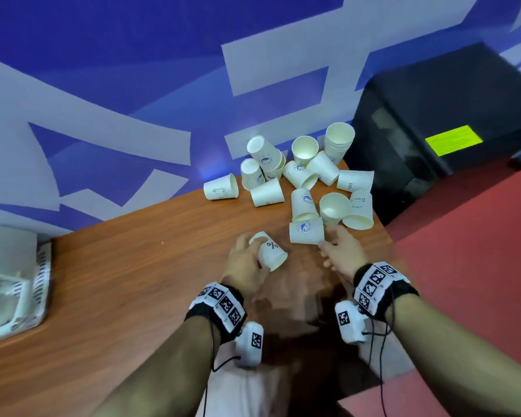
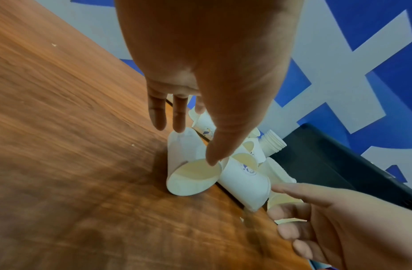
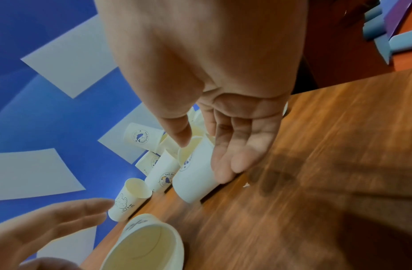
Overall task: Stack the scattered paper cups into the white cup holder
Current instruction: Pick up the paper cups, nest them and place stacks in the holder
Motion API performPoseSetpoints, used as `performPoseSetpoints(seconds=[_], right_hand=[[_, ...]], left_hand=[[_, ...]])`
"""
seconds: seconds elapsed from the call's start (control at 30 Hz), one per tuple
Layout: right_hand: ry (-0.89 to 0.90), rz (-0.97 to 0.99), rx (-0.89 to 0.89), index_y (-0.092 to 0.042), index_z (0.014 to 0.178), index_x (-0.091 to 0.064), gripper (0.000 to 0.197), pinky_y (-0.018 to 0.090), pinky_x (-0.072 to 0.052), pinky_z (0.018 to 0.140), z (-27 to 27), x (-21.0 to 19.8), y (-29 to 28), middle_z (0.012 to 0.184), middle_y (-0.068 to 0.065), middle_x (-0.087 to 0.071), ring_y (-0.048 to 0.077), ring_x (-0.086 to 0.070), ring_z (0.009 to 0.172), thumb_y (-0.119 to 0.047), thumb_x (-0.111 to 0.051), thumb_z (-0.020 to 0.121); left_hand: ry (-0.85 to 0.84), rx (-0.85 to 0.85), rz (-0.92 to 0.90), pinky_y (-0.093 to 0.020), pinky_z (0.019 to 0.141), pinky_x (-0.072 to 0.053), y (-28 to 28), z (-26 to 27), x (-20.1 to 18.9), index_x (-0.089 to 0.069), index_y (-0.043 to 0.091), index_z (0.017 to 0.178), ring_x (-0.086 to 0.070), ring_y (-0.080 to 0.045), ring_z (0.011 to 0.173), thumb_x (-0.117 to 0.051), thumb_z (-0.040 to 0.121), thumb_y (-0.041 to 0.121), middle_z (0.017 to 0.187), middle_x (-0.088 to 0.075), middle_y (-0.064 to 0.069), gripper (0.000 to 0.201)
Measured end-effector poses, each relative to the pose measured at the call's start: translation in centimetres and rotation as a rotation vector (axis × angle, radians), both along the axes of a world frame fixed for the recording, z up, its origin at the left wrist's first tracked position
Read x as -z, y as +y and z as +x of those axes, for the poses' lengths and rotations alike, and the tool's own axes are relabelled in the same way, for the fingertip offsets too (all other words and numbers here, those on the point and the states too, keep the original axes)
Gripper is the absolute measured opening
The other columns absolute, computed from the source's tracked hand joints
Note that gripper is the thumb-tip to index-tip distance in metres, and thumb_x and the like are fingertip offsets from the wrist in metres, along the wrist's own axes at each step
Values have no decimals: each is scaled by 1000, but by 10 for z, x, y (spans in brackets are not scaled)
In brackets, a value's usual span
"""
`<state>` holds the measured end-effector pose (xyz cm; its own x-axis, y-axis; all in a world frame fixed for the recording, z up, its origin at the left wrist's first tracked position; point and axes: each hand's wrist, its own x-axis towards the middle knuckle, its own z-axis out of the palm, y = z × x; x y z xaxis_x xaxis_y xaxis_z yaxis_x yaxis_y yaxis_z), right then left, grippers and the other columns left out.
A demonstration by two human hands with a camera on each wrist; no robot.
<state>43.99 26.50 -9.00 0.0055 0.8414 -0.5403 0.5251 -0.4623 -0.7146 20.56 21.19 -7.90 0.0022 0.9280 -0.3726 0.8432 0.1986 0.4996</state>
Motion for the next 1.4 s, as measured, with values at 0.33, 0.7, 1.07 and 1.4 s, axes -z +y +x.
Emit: performPoseSetpoints(seconds=[0.33,0.7,1.07,1.4], right_hand=[[246,-196,99,-19,124,-51,28,28,-49,50,-3,20,18,87,18,-70,27,-65,60,-23,-51,96],[272,-215,119,-10,110,-63,20,26,-52,53,6,24,15,90,11,-73,26,-70,69,-23,-53,97],[265,-168,126,-13,105,-64,15,25,-50,54,10,19,8,89,10,-72,19,-65,64,-21,-54,97],[297,-70,42,-13,103,-64,13,29,-48,58,-21,-22,4,89,11,-72,19,-63,66,-19,-55,96]], left_hand=[[78,174,-145,-39,109,-38,10,11,16,-36,38,145,-37,-30,135,-67,73,21,160,1,7,80],[215,220,-197,-44,105,-42,15,24,9,-20,39,148,-32,-32,134,-62,79,12,160,10,8,85],[182,117,-143,-44,102,-44,21,33,16,-31,36,145,-42,-32,127,-49,87,15,161,-4,4,65],[-143,-372,-87,-33,82,-44,12,-15,-25,-54,20,125,-54,-23,99,-39,82,-4,117,-58,-6,52]])
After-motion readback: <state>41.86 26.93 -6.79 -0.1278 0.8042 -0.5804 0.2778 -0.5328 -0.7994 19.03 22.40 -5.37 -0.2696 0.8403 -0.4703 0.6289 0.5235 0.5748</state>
